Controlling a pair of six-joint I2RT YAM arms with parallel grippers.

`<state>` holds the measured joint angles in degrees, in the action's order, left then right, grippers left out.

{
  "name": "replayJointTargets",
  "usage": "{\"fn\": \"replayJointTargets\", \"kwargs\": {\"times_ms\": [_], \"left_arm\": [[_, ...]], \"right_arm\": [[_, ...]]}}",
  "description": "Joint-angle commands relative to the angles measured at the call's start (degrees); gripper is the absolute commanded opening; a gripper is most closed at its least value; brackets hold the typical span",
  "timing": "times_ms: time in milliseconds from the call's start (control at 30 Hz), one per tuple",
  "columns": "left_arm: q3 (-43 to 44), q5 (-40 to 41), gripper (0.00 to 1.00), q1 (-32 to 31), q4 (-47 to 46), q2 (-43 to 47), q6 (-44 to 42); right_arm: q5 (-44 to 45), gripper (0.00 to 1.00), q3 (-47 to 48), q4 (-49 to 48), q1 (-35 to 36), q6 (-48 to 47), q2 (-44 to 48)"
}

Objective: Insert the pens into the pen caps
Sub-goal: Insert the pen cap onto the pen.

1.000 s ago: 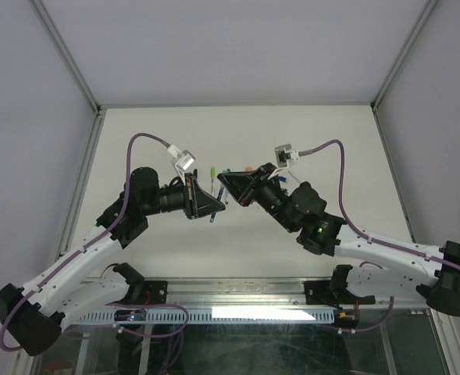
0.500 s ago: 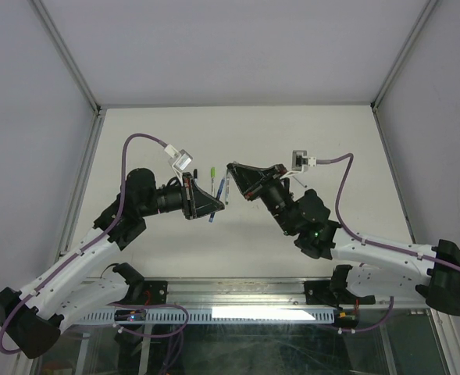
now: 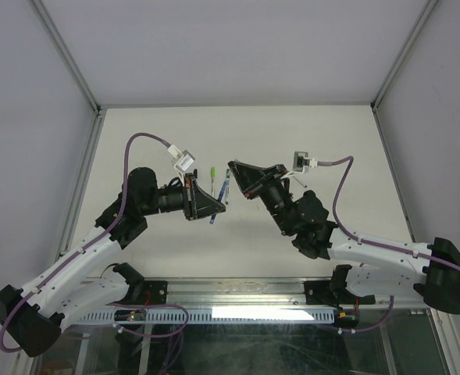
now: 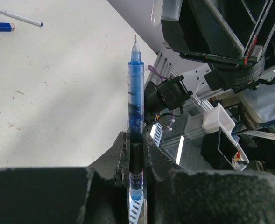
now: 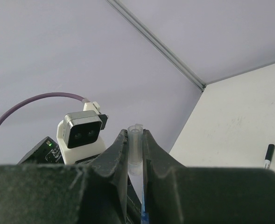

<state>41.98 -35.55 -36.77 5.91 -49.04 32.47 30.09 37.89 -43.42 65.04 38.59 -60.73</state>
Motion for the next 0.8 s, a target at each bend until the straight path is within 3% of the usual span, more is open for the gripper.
{"fn": "replayJointTargets", "kwargs": {"times_ms": [0, 767], "left_arm": [[1.18, -2.85, 0.0, -0.46, -4.17, 0.03, -0.13], [1.42, -2.24, 0.0, -0.39, -4.14, 0.96, -0.44]], "right_arm": [[1.77, 0.0, 0.68, -2.96, 0.29, 0.79, -0.4], [0.85, 0.0, 0.78, 0.92, 0.3, 2.17, -0.61]]}}
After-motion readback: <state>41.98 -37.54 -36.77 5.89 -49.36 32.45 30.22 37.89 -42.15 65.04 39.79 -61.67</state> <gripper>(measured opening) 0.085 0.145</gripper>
